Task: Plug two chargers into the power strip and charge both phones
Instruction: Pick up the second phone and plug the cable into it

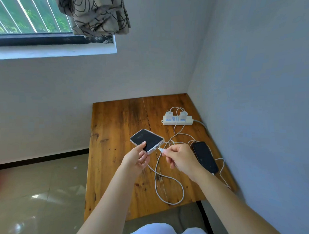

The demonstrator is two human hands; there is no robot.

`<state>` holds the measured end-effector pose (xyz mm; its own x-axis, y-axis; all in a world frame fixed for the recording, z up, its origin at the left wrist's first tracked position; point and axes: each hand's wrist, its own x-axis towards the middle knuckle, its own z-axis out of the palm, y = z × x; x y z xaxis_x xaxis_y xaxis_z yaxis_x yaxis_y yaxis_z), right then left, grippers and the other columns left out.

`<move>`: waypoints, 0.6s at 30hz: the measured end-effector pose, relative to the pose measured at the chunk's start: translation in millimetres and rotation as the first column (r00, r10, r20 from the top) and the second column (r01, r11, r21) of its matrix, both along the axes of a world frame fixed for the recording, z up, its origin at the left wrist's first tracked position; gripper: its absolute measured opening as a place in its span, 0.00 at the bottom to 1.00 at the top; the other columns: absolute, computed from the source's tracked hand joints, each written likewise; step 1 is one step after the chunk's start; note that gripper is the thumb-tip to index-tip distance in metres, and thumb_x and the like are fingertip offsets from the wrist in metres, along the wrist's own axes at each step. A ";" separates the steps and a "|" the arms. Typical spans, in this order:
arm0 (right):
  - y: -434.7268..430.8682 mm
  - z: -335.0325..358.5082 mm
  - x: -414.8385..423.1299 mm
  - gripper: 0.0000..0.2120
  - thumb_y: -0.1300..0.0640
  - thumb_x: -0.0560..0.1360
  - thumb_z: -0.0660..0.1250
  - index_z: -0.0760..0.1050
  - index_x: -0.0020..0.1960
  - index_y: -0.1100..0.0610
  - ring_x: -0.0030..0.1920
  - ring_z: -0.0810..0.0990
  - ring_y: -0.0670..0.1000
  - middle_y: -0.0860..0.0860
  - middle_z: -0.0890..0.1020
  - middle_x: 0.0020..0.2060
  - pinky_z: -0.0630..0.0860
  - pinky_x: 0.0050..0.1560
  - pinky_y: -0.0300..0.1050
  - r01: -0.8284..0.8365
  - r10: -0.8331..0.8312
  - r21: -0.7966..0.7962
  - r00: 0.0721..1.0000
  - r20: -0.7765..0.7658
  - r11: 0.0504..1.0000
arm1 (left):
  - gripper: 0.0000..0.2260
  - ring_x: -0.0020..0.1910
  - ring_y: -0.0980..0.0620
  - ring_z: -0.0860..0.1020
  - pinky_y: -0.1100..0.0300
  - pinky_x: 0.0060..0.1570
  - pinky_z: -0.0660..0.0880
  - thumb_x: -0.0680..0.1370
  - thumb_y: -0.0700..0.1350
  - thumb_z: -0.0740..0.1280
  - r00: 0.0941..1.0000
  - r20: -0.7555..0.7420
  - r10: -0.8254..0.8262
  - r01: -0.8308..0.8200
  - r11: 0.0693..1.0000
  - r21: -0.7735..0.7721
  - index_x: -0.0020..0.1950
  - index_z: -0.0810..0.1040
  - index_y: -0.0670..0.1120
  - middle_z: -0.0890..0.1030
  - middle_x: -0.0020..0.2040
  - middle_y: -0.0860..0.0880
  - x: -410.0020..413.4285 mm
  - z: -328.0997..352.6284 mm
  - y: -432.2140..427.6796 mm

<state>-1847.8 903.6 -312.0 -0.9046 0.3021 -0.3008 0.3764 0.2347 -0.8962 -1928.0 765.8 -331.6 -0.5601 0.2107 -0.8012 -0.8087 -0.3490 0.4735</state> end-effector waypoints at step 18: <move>2.4 4.4 -4.6 0.10 0.60 0.76 0.65 0.81 0.42 0.67 0.26 0.75 0.48 0.54 0.79 0.27 0.76 0.28 0.38 0.165 -0.151 -0.145 0.983 0.102 0.976 | 0.18 0.38 0.50 0.82 0.61 0.31 0.75 0.72 0.44 0.73 0.997 -0.045 -0.059 0.055 0.994 -0.100 0.58 0.75 0.41 0.83 0.50 0.41 -0.1 -5.6 16.5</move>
<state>-1852.4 906.0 -307.6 -0.8164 0.3831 -0.4321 0.4781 0.0290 -0.8778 -1928.1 782.3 -337.2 -0.5873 0.1648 -0.7924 -0.8017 -0.2528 0.5417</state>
